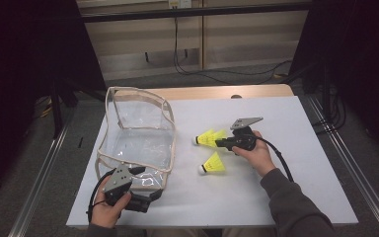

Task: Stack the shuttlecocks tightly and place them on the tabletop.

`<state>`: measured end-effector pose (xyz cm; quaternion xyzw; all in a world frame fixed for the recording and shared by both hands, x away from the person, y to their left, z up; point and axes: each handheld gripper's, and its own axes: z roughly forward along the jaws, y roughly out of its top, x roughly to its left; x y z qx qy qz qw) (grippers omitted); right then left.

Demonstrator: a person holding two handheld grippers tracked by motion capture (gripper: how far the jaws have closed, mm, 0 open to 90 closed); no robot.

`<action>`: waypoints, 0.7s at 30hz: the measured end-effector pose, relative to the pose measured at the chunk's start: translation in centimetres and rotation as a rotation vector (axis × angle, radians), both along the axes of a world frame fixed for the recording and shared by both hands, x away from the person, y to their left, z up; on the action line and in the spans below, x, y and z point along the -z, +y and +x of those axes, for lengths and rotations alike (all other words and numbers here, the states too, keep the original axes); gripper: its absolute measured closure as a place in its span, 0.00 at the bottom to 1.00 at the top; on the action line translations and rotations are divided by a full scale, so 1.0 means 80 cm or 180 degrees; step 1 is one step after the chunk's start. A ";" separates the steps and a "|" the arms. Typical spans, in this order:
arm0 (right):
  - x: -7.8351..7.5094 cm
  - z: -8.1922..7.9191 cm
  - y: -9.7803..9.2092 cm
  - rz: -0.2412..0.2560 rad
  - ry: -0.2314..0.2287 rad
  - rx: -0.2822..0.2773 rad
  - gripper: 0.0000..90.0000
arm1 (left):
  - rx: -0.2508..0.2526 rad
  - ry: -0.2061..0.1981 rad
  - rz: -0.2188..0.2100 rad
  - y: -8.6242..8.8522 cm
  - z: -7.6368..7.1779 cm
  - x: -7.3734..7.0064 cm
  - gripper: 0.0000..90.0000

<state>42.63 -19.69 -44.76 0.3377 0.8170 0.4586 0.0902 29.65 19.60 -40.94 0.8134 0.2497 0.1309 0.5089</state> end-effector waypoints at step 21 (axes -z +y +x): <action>0.003 -0.002 0.008 0.0074 0.0013 -0.0065 0.98 | 0.0000 0.0003 0.0006 0.000 0.000 0.000 0.05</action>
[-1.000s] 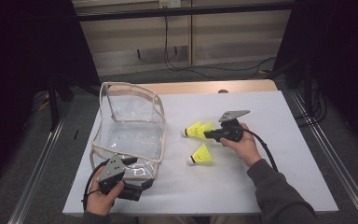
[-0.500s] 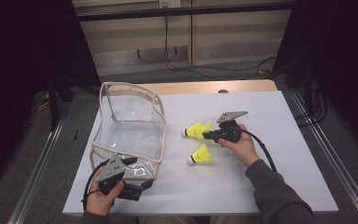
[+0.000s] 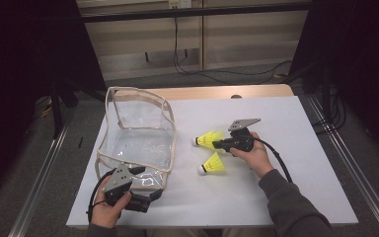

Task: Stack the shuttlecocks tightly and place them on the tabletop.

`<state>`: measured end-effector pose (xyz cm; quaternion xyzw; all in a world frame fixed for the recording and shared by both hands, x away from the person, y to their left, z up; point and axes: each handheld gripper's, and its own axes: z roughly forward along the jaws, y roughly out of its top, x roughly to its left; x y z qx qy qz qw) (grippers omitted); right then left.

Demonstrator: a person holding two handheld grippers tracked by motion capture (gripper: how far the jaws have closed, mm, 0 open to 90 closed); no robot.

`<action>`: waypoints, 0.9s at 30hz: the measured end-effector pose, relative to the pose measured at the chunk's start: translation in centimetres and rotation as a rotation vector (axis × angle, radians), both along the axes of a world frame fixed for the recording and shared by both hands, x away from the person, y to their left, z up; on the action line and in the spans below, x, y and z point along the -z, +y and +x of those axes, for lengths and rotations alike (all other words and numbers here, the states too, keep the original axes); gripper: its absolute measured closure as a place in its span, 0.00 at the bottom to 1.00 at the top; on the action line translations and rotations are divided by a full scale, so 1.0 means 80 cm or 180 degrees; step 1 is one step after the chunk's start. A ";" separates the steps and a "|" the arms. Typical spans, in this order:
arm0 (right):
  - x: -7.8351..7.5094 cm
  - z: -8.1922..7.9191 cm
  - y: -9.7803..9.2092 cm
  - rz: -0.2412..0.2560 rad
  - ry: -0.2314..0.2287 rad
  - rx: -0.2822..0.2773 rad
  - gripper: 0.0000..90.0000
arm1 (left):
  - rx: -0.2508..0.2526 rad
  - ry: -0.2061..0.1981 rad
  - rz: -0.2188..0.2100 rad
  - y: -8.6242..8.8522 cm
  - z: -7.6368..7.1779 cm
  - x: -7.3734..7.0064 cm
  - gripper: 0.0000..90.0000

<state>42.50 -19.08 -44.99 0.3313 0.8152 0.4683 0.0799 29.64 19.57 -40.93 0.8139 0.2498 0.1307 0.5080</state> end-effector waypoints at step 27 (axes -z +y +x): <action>0.000 0.001 -0.011 -0.0086 0.0025 0.0123 0.84 | -0.0014 -0.0003 0.0005 -0.001 -0.001 0.001 0.05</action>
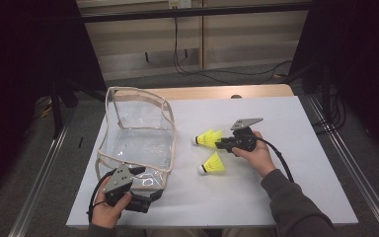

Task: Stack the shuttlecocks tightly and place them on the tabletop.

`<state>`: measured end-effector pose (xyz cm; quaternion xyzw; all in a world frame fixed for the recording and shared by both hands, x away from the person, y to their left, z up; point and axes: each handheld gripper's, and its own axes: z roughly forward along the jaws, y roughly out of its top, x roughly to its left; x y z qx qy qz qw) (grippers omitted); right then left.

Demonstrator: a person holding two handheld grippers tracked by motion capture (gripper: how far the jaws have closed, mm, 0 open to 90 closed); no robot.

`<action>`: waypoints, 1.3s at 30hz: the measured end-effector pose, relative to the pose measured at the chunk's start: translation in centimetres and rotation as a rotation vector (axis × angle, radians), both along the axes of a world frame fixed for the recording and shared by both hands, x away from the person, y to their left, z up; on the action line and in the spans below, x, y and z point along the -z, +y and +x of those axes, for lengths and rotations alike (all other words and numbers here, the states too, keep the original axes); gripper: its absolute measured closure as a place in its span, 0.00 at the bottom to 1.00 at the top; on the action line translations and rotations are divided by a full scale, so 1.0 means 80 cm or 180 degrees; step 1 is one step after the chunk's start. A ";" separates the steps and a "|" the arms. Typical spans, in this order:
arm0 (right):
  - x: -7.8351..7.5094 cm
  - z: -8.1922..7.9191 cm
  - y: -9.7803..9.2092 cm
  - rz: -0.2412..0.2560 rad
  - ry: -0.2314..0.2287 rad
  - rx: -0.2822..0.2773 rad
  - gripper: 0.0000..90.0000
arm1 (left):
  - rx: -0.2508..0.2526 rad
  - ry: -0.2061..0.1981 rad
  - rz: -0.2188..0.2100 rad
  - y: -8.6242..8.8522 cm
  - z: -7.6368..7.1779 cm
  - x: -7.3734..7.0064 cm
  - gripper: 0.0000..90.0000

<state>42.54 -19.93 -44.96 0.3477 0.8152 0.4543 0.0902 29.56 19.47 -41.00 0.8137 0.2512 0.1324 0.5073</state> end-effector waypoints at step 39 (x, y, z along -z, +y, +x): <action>-0.020 -0.035 -0.032 0.0087 -0.0161 0.0157 0.62 | -0.0006 0.0000 -0.0006 -0.001 0.000 0.000 0.05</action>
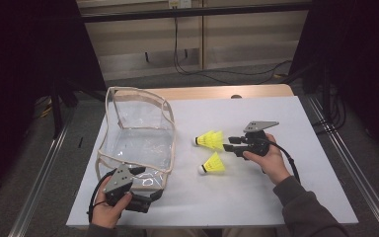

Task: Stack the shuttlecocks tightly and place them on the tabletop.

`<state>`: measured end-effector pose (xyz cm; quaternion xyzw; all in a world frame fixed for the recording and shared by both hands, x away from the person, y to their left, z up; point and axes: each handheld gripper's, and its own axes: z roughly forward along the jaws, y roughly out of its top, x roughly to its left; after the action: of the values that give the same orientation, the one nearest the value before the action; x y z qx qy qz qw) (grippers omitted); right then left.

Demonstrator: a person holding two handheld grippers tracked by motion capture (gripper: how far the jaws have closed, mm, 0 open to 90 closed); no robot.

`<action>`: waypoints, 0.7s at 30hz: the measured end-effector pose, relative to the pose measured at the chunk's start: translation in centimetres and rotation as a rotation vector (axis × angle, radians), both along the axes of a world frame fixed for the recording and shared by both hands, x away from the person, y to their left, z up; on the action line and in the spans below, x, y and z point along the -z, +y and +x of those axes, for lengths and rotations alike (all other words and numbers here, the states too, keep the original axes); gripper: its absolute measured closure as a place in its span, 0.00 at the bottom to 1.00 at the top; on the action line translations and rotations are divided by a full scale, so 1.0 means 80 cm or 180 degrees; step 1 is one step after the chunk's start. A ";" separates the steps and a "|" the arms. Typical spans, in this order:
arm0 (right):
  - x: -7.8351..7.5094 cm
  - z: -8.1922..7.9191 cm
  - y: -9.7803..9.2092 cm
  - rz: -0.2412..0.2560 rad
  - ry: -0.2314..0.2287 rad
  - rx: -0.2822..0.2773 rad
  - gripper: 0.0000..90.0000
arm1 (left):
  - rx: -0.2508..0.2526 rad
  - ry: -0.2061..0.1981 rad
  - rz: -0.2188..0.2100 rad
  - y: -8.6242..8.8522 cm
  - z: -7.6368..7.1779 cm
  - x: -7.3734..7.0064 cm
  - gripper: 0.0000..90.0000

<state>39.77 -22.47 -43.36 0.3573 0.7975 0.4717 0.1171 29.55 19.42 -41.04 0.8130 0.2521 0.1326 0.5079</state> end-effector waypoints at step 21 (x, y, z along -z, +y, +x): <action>-0.006 -0.021 -0.013 0.0076 0.0145 0.0039 0.33 | 0.0013 -0.0004 -0.0011 -0.001 -0.001 0.001 0.05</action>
<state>38.06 -23.53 -42.90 0.3742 0.7921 0.4722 0.0976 29.48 19.37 -41.13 0.8125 0.2503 0.1315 0.5098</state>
